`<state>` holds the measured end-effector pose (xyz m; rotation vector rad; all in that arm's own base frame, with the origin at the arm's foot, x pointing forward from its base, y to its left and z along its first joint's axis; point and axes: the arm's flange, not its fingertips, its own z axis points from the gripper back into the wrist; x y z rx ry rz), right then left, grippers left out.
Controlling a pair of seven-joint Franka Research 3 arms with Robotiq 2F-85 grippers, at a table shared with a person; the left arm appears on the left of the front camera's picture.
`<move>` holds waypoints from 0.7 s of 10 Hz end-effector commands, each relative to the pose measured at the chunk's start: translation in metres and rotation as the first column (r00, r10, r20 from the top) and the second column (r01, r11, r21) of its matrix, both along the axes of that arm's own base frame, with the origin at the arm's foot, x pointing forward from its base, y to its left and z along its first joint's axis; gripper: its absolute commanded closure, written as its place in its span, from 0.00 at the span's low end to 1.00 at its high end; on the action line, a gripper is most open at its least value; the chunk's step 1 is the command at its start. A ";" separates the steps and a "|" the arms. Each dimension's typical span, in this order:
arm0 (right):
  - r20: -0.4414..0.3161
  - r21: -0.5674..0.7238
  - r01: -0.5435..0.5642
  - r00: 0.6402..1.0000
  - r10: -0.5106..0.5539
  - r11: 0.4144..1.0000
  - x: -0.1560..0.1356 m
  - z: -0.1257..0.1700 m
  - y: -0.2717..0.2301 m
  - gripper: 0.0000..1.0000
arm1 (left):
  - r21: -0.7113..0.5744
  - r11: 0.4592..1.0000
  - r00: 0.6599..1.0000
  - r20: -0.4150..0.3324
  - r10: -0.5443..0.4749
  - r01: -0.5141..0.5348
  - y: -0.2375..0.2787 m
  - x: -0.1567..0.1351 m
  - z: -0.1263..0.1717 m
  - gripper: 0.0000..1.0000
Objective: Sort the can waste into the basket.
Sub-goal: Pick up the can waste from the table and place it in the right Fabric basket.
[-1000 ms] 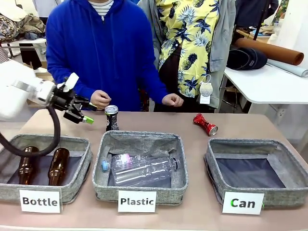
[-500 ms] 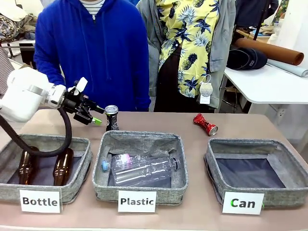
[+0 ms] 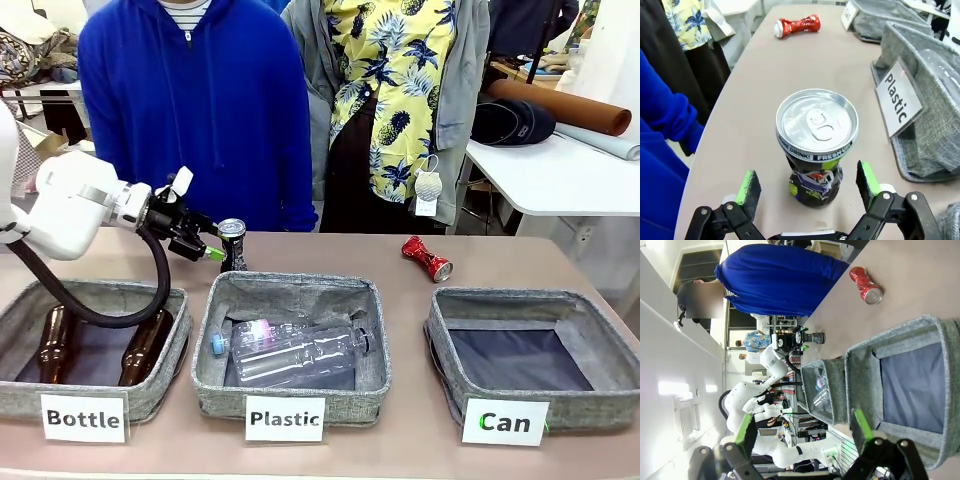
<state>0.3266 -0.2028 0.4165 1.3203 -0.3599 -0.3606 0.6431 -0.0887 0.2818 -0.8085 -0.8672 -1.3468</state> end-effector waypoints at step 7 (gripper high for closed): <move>0.026 -0.002 -0.004 1.000 0.004 1.000 0.000 0.000 0.000 0.00 | -0.174 0.984 1.000 0.000 -0.029 0.028 -0.021 0.011 -0.015 0.58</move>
